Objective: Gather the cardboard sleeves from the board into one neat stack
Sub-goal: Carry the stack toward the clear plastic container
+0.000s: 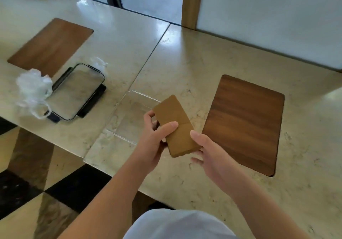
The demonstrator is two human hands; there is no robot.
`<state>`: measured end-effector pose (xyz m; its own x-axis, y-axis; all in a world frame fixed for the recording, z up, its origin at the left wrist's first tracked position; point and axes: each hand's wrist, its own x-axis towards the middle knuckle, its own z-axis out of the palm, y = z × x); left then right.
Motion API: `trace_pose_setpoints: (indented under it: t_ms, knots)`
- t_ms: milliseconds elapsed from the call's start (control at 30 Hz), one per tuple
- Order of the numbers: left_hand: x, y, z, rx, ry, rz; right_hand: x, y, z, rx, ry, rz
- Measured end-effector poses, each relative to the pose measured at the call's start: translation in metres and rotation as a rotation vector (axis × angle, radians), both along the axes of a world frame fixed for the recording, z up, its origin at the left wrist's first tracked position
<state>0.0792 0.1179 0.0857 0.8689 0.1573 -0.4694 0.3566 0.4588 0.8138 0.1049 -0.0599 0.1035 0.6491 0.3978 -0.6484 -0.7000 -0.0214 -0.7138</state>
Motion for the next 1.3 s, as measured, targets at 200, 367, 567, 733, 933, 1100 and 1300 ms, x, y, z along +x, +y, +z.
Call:
trace_pose_setpoints:
  t_ms: [200, 367, 567, 733, 933, 1100, 1300]
  knots:
    - [0.005, 0.047, -0.008, 0.045, 0.05, -0.007, 0.031, 0.054, 0.001, 0.104, 0.025, 0.158]
    - [0.023, 0.077, -0.015, 0.068, 0.149, 0.009, 0.046, 0.093, -0.024, 0.139, 0.036, 0.101]
    - [0.041, 0.105, -0.027, 0.111, 0.265, -0.168, 0.053, 0.131, -0.056, 0.115, 0.116, -0.06]
    - [0.045, 0.128, -0.053, 0.132, 0.345, -0.189, 0.048, 0.156, -0.078, 0.104, 0.25, -0.067]
    - [0.056, 0.147, -0.062, 0.216, 0.412, -0.253, 0.05, 0.177, -0.096, 0.151, 0.317, -0.099]
    - [0.069, 0.155, -0.063, 0.349, 0.444, -0.331, 0.051, 0.187, -0.108, 0.182, 0.319, -0.103]
    - [0.075, 0.157, -0.066, 0.519, 0.503, -0.38, 0.048, 0.192, -0.112, 0.106, 0.317, -0.112]
